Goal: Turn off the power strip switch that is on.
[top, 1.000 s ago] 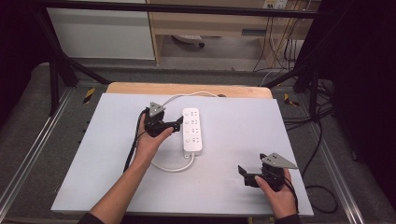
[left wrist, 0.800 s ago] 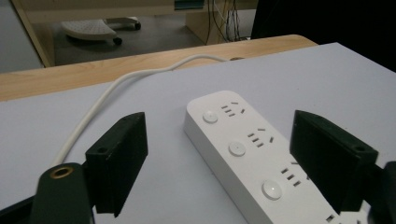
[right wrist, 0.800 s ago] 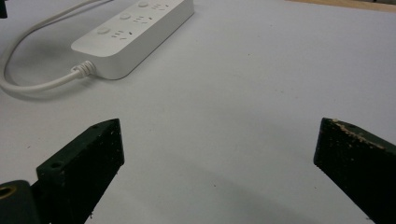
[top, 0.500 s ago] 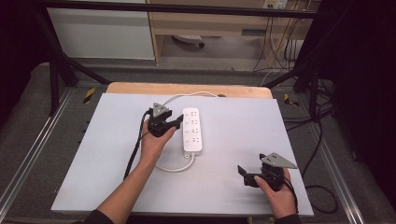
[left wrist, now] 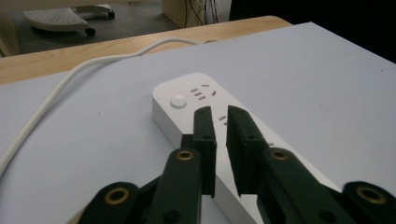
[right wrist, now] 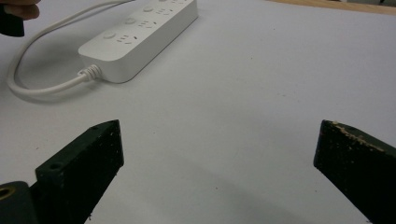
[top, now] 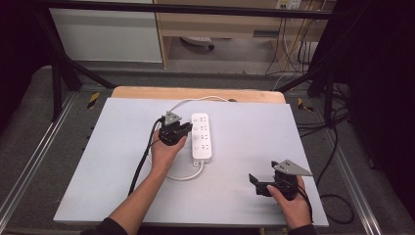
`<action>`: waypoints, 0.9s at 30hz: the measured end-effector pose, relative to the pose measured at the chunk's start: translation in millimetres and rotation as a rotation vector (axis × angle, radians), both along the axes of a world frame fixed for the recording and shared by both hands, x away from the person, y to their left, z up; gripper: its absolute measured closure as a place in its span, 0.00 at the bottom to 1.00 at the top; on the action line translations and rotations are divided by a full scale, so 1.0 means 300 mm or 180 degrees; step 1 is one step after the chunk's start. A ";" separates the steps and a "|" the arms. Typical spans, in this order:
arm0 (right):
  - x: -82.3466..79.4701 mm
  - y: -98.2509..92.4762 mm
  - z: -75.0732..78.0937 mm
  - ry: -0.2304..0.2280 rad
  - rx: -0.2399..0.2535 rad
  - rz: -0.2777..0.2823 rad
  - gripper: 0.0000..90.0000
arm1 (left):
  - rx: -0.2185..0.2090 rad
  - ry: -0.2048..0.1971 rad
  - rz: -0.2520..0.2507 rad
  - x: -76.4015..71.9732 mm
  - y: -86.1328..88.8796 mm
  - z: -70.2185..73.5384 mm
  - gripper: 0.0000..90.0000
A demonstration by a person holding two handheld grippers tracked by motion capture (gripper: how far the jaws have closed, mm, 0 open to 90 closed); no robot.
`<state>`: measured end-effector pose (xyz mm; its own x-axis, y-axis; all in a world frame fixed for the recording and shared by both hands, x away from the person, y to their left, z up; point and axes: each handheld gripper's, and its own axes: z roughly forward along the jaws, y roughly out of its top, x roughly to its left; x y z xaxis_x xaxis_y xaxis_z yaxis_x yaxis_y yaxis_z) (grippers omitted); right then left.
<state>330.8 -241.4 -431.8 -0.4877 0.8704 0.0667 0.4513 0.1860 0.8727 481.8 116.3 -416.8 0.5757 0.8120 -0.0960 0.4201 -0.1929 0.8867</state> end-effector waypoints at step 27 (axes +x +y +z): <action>0.017 0.000 -0.003 -0.0031 -0.0018 0.0113 0.02 | -0.0056 0.0251 -0.0232 -0.008 -0.038 -0.067 1.00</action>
<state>335.9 -241.4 -432.7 -0.5190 0.8529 0.0571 0.4359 0.2066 0.8759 479.3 104.9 -436.8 0.6233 0.7659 -0.1574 0.4742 -0.2102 0.8550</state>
